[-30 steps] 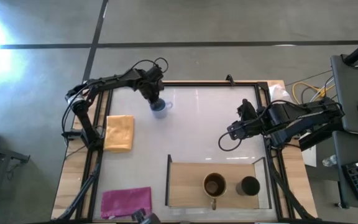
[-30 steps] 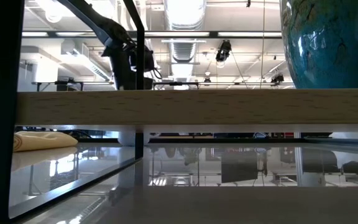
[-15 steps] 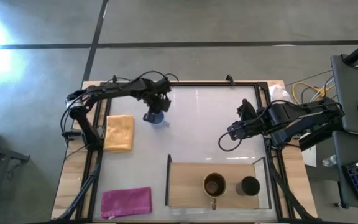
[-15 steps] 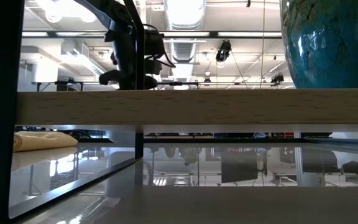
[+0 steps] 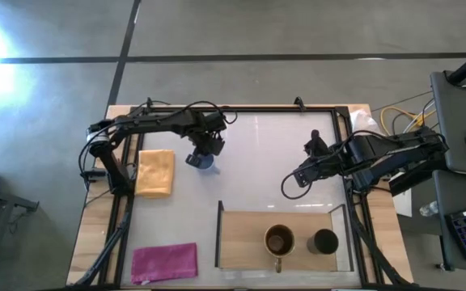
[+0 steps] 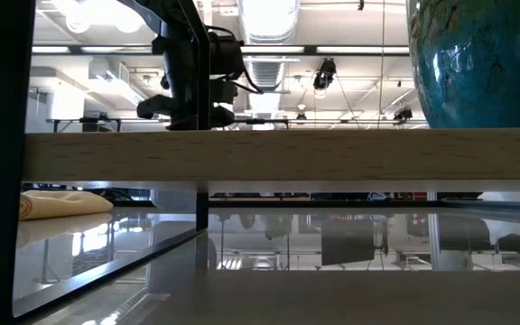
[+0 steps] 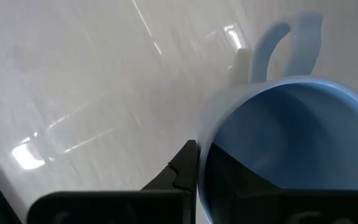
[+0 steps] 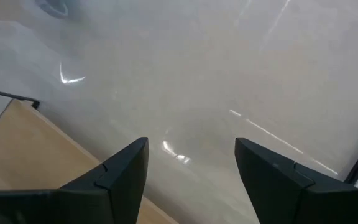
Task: Stack small to large cups/mugs on shelf
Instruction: Put the blue mug on the shelf
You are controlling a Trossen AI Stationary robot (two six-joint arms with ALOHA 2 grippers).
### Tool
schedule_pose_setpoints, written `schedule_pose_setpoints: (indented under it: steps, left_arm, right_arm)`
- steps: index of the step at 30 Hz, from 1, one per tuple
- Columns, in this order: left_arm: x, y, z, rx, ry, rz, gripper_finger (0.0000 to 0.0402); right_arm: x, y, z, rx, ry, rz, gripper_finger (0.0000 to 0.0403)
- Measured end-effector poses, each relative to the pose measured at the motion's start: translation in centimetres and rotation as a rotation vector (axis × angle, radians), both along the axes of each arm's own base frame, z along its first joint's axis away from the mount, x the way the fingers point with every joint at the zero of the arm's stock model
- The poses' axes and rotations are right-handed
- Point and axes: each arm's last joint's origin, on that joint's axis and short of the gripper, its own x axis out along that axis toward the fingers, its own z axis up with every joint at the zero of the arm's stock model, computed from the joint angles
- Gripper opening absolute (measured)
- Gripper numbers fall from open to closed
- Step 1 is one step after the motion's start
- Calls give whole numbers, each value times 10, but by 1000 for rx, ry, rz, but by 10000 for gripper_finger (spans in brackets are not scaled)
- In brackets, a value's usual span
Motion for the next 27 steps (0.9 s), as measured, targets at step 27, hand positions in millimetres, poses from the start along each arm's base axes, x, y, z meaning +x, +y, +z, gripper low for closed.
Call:
schedule_pose_setpoints:
  steps: [27]
  left_arm:
    - [7,5,6,105,-86,174,111]
  right_arm:
    - [1,0,0,-2,-9,-1,233]
